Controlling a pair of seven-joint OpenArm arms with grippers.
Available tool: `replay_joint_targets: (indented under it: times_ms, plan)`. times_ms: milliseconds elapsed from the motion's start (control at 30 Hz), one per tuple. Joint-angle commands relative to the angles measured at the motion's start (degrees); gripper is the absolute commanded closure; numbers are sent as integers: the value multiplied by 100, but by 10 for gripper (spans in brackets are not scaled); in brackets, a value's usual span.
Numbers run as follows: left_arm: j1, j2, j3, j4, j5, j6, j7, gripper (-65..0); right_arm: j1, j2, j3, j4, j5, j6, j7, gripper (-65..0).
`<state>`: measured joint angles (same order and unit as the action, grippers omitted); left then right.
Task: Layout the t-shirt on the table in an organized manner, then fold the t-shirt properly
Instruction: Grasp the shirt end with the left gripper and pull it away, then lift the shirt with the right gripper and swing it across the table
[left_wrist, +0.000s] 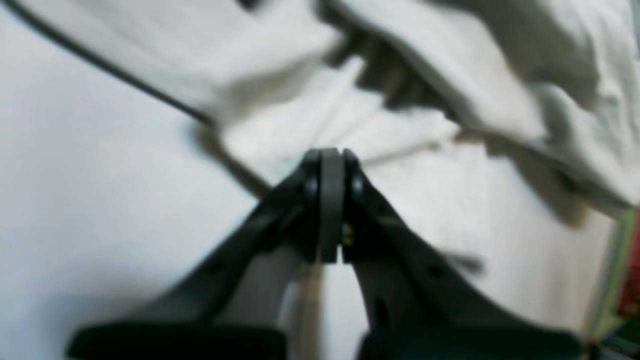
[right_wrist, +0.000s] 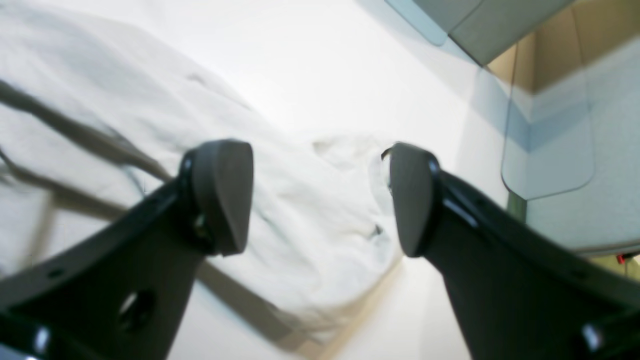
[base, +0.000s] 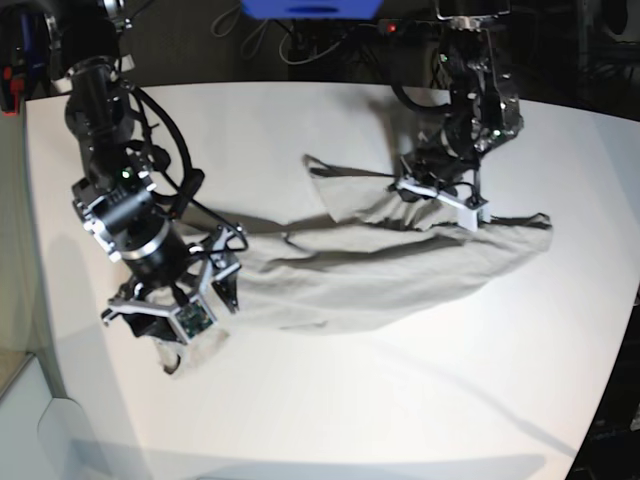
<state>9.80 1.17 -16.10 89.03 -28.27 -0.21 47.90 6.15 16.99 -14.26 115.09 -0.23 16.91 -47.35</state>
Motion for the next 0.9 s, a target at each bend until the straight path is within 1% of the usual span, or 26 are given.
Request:
replay_joint_targets:
  times_ms: [0, 67, 200, 267, 500, 567, 667, 767, 833, 867]
  plan:
    - [79, -218, -135, 50, 238, 52, 32, -5, 119, 28, 42, 100, -8, 19, 151, -439]
    - [158, -438, -381, 59, 238, 52, 50, -5, 119, 28, 42, 100, -8, 19, 151, -439]
    - [308, -930, -1225, 59, 221, 8, 76, -5, 119, 19, 42, 100, -8, 19, 151, -439]
    - [387, -1115, -1568, 103, 221, -1, 85, -5, 128, 11, 15, 100, -8, 19, 151, -439]
    - [457, -1739, -2368, 121, 229, -1, 85, -5, 136, -69, -2, 91, -8, 19, 151, -439]
    - [439, -1809, -2465, 121, 229, -1, 85, -5, 110, -104, -2, 91, -8, 19, 151, -439]
    - [413, -1809, -2491, 121, 229, -1, 85, -5, 57, -130, -82, 74, -8, 19, 142, -439]
    - [413, -1756, -2465, 121, 229, -1, 85, -5, 22, -121, -301, 65, -8, 19, 142, -439]
    - [431, -1730, -2456, 121, 221, -1, 85, -5, 48, -121, -328, -76, -8, 19, 142, -440]
    - [439, -1660, -2465, 121, 221, -1, 85, -5, 57, -121, -310, -199, -8, 19, 142, -440]
